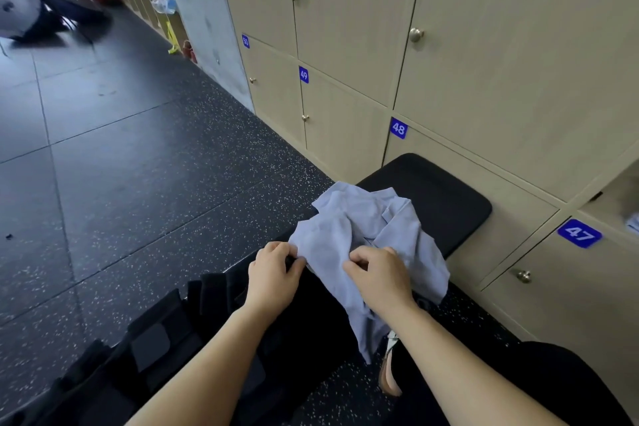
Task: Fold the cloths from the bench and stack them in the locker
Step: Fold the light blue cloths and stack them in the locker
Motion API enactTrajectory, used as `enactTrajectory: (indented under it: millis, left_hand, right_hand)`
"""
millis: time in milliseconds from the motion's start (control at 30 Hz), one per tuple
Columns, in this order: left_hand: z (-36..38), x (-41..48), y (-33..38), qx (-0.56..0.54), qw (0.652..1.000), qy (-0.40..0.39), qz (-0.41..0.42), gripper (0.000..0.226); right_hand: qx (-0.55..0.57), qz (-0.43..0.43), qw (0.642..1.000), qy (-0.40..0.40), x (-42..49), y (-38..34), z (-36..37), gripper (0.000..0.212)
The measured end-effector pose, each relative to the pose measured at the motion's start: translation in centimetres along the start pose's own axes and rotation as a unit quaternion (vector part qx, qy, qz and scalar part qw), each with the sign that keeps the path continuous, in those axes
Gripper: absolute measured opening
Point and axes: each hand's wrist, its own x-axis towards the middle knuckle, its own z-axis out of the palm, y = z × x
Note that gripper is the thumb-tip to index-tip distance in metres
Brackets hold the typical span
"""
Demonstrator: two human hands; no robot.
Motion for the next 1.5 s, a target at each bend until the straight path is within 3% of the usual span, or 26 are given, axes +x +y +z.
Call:
enactTrajectory:
  millis: [100,267,400,533,667,833,967,1133,1300,1500]
  left_hand:
    - [-1.8,0.1,2.5,-0.131,0.991,0.018,-0.023,0.016]
    - [-5.7,0.2,7.3,-0.347,0.938,0.000,-0.022,0.021]
    - [-8.7,0.0,11.3,-0.449,0.893,0.012,0.007,0.016]
    - [-11.2,-0.3,14.8,-0.476,0.878,0.009,0.040,0.007]
    - [-13.7,-0.3,18.1,-0.446,0.889,0.014,0.100,0.021]
    - [-16.3,-1.0,22.3,-0.337,0.921,0.067,0.183,0.007]
    - [-17.7,-1.6,24.8,-0.319,0.921,0.058,0.215,0.013]
    - [-18.0,-2.5,26.9,-0.375,0.900,0.020,0.222,0.011]
    - [-17.9,-2.8,27.7,-0.413,0.883,0.001,0.222,0.009]
    - [-18.1,-3.3,28.8,-0.403,0.884,-0.017,0.238,0.006]
  right_hand:
    - [0.108,0.005,0.994,0.034,0.4,-1.3,-2.0,0.022]
    - [0.257,-0.024,0.964,0.057,0.2,-4.7,-7.0,0.031]
    - [0.332,-0.058,0.939,0.072,-0.2,-6.7,-11.5,0.020]
    - [0.372,-0.071,0.919,0.110,-0.6,-8.2,-15.5,0.018]
    - [0.410,-0.068,0.894,0.165,-1.5,-9.7,-19.5,0.029]
    - [0.453,-0.087,0.871,0.170,-2.7,-11.4,-23.7,0.027]
    - [0.480,-0.105,0.860,0.142,-3.9,-12.9,-26.3,0.013]
    - [0.459,-0.091,0.864,0.182,-4.0,-13.5,-28.1,0.041]
    - [0.432,-0.129,0.878,0.162,-4.7,-13.9,-28.8,0.037]
    - [0.167,-0.154,0.941,0.249,-4.5,-12.9,-30.2,0.030]
